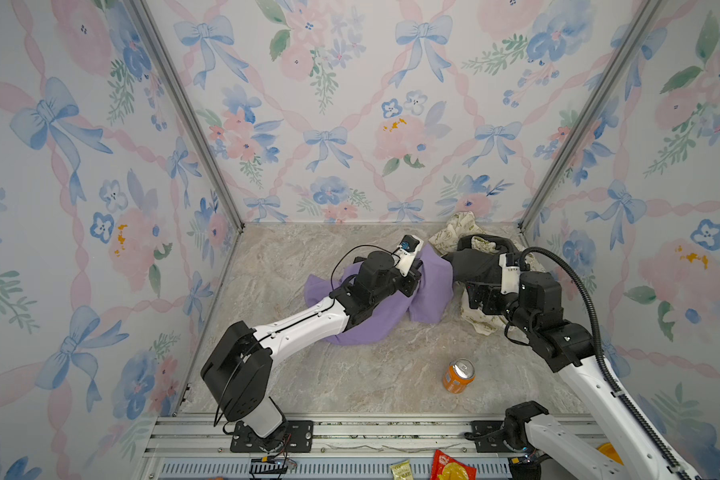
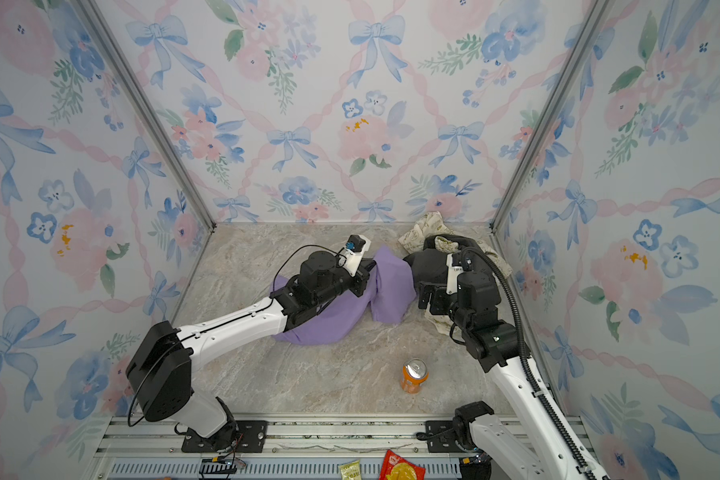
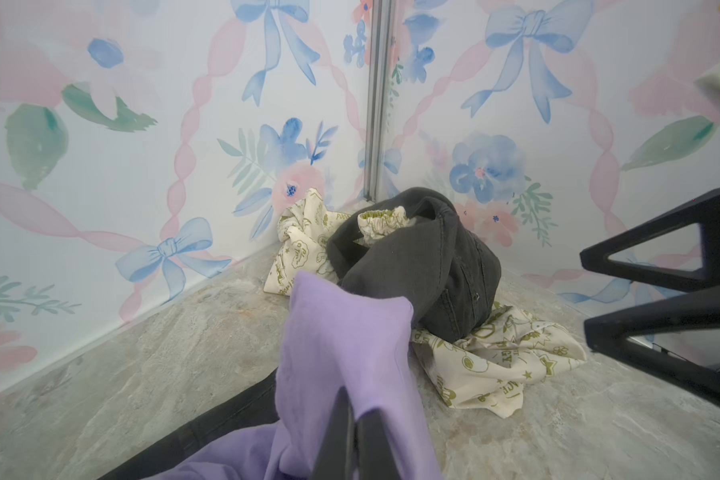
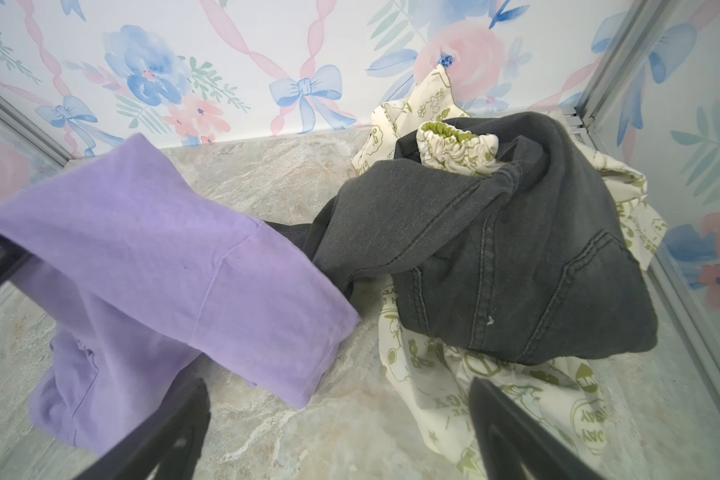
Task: Pick out a specific cloth from the pile
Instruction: 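Grasp the lavender shirt with the left gripper while the right gripper releases it, then carry the lavender shirt with the left gripper away from the pile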
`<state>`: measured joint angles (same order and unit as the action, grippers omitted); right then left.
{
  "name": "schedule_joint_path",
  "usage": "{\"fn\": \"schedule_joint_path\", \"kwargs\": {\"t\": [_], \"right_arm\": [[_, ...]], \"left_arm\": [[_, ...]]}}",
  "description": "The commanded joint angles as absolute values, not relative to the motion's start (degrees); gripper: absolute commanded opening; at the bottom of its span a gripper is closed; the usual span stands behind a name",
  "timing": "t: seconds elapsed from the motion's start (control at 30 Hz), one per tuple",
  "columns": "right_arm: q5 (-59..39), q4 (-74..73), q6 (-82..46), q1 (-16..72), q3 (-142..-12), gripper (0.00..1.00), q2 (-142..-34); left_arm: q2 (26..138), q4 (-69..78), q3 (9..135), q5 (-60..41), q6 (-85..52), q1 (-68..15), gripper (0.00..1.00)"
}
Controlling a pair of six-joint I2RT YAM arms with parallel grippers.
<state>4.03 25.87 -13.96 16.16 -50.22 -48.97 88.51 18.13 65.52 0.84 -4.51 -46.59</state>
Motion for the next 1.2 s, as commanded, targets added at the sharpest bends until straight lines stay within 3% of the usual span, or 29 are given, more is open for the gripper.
{"fn": "schedule_joint_path", "kwargs": {"t": [0.0, 0.33, 0.77, 1.17], "right_arm": [[2.2, 24.69, -13.53, 15.64, -49.84, 0.98, -48.52], [0.02, 24.09, -13.79, 15.64, -50.18, 0.97, -48.63], [-7.95, 22.51, -13.19, 15.82, -50.81, 0.97, -50.36], [-9.84, 21.97, -9.88, 21.69, -52.28, 0.97, -52.25]], "left_arm": [[83.86, 20.17, 63.48, 2.94, -4.46, -45.9, 0.0], [71.03, 19.82, 57.69, 7.6, -4.29, -43.66, 0.0], [62.64, 16.46, 53.67, 12.92, -4.27, -39.15, 0.0], [57.89, 13.49, 52.9, 11.46, -6.97, -28.9, 0.0]]}}
